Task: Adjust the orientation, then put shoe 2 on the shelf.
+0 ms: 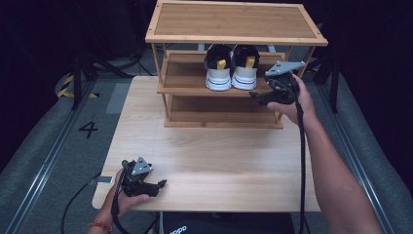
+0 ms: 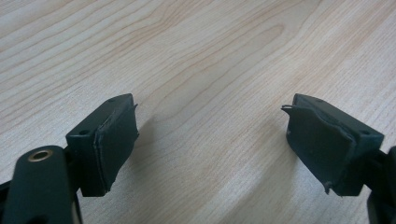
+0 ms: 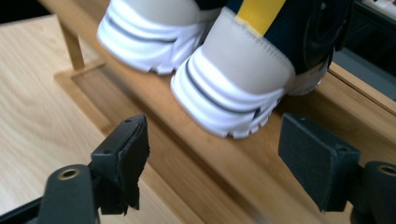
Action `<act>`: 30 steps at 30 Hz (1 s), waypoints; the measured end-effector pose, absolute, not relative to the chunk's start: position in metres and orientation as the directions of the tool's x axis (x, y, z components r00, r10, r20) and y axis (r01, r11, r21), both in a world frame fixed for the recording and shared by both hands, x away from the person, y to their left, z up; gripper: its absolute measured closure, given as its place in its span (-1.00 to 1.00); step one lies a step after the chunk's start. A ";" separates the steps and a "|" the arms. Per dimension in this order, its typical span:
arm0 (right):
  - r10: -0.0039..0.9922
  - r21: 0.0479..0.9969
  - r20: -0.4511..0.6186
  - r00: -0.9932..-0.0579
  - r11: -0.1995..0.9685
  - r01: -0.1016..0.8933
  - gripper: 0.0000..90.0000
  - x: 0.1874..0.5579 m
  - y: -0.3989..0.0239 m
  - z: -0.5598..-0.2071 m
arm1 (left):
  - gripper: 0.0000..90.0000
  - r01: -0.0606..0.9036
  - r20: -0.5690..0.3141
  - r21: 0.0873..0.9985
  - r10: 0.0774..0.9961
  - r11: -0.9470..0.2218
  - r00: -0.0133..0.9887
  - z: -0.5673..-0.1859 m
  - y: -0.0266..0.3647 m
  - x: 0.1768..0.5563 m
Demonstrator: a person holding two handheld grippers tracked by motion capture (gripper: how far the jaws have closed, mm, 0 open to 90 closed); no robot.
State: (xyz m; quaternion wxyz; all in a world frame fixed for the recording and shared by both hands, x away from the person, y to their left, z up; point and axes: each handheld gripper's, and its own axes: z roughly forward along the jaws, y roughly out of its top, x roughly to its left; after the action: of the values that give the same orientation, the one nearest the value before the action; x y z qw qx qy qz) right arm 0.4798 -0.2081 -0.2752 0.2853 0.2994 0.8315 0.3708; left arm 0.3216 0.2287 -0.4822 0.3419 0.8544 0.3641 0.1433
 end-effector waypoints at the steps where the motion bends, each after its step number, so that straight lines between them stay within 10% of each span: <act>1: 0.702 0.784 -0.254 -0.665 0.552 0.283 -0.44 0.476 -0.209 -0.276 | -0.62 0.525 -0.005 0.688 0.721 -0.500 0.693 -0.482 0.229 0.322; 30: 0.640 0.670 -0.331 -0.694 0.677 0.305 -0.47 0.363 -0.297 -0.376 | -0.63 0.525 -0.006 0.688 0.720 -0.501 0.694 -0.482 0.229 0.322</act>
State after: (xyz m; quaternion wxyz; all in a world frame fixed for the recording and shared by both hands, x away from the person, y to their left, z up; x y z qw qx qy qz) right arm 0.3628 -0.2965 -0.3759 0.2821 0.2709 0.8712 0.2968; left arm 0.3218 0.2286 -0.4822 0.3420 0.8544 0.3643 0.1425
